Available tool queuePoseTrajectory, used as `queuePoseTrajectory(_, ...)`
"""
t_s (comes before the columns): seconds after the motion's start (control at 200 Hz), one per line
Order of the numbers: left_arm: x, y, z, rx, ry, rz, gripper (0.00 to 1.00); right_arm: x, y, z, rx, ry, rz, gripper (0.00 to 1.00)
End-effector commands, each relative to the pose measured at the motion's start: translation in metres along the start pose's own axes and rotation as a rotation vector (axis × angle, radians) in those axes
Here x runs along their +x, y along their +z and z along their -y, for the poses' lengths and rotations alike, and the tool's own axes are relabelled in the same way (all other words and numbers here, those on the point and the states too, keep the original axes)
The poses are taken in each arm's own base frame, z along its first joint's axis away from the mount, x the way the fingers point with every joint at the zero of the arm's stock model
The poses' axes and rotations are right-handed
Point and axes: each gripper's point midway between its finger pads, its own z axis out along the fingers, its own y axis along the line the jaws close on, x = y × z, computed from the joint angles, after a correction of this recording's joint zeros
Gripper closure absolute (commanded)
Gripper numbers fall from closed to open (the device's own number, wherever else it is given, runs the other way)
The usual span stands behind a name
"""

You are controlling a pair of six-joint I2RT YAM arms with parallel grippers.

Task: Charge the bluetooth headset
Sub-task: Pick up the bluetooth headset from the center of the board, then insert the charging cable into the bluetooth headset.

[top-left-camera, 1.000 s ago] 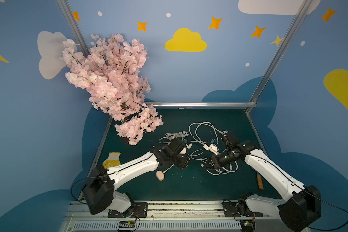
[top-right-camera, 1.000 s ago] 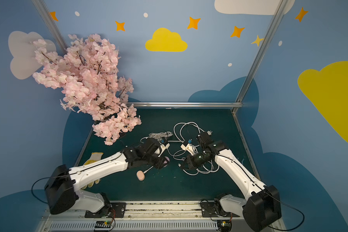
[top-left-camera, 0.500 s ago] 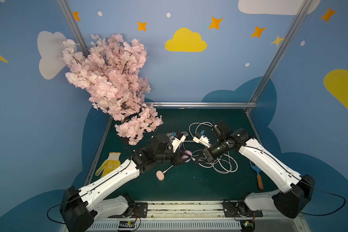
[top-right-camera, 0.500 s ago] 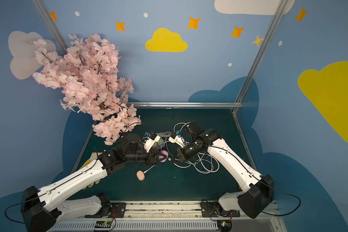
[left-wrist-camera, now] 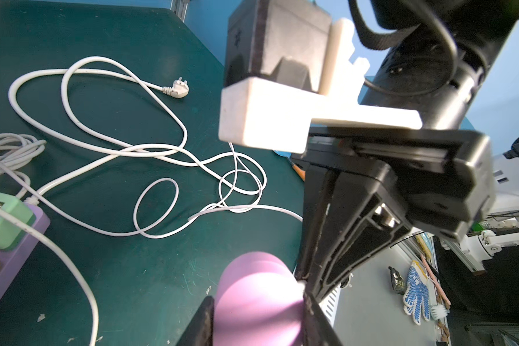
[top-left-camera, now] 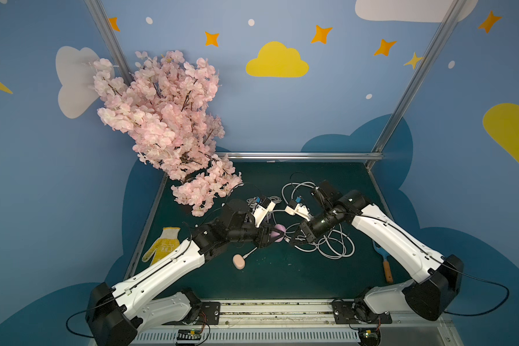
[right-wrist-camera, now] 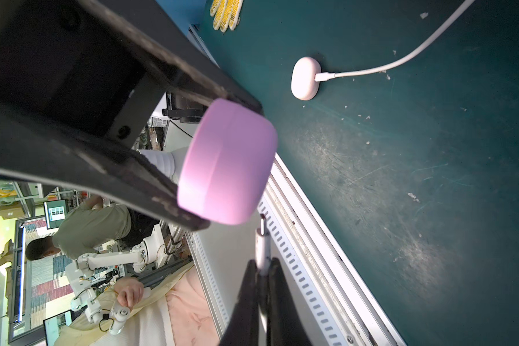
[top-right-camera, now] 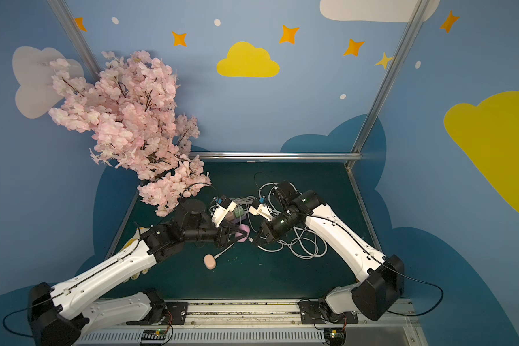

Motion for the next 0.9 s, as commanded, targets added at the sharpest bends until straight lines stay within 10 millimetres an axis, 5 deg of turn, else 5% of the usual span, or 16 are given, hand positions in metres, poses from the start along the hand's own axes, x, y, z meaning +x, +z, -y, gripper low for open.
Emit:
queuePoseTrajectory(0.0,0.003,0.002,-0.004,-0.005,-0.008,-0.007,0.95,0.004,-0.011,-0.020,-0.027,-0.025,0.018,1.00)
queuePoseTrajectory(0.891,-0.005,-0.004,0.005,0.029,-0.013,0.011,0.96,-0.011,-0.003,-0.014,-0.012,-0.009,0.016,1.00)
